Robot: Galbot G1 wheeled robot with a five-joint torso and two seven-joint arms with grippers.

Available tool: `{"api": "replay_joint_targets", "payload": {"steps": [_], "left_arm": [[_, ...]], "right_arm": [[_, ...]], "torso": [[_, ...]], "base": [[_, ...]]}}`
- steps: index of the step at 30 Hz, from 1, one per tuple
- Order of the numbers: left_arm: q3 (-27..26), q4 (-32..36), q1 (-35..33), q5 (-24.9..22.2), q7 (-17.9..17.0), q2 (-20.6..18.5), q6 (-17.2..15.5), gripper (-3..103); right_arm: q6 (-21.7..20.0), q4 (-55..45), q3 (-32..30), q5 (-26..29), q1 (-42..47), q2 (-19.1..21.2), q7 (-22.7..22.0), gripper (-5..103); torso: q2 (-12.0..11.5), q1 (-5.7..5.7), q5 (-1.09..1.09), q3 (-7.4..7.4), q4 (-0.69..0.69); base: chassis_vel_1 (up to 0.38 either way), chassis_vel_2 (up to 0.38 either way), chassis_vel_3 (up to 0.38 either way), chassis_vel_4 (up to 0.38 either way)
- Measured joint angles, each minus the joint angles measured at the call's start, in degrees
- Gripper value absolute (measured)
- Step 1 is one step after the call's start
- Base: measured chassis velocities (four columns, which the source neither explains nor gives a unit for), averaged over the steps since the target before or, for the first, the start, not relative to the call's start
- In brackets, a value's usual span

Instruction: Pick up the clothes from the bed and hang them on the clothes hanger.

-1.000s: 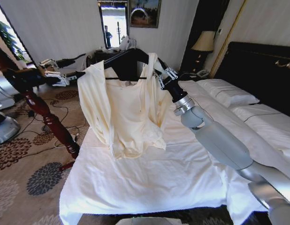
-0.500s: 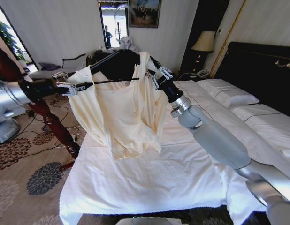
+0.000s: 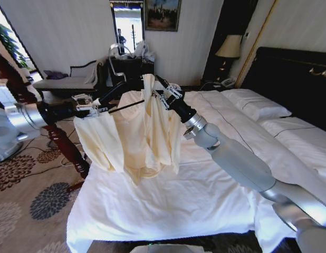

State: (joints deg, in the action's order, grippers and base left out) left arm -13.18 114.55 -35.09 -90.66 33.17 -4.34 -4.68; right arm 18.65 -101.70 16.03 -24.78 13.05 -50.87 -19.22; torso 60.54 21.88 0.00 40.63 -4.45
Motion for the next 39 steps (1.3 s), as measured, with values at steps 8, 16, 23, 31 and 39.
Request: {"api": "replay_joint_targets", "payload": {"steps": [8, 16, 23, 31, 39], "left_arm": [[0.59, 0.47, -0.27, 0.31, -0.31, 0.93, 0.28, 28], [1.08, 0.89, -0.36, 0.55, -1.29, 1.85, 0.58, 28], [1.35, 1.9, -0.5, 0.92, -2.57, 2.65, 0.58, 25], [1.49, 1.96, -0.52, 1.8, -3.46, 3.58, 0.97, 23], [1.49, 2.14, -0.51, 1.87, -3.96, 3.64, 1.19, 19]], "right_arm": [[0.45, 0.57, 0.05, -0.57, -0.24, -0.32, -0.03, 20], [1.04, 0.58, 0.07, -0.63, -0.29, -0.13, 0.43, 20], [1.48, 0.25, 0.42, 0.2, 0.16, 0.25, 1.23, 20], [1.18, -1.14, 0.59, 0.13, 0.4, 0.48, 1.37, 27], [0.68, -2.08, 0.74, 1.12, 0.17, 0.7, 2.09, 54]], "torso": [[0.0, 0.0, 0.0, 0.0, 0.0], [0.0, 0.0, 0.0, 0.0, 0.0], [0.0, 0.0, 0.0, 0.0, -0.01], [0.0, 0.0, 0.0, 0.0, -0.01], [0.0, 0.0, 0.0, 0.0, -0.01]], "base": [[0.0, 0.0, 0.0, 0.0], [0.0, 0.0, 0.0, 0.0], [0.0, 0.0, 0.0, 0.0], [0.0, 0.0, 0.0, 0.0], [0.0, 0.0, 0.0, 0.0]]}}
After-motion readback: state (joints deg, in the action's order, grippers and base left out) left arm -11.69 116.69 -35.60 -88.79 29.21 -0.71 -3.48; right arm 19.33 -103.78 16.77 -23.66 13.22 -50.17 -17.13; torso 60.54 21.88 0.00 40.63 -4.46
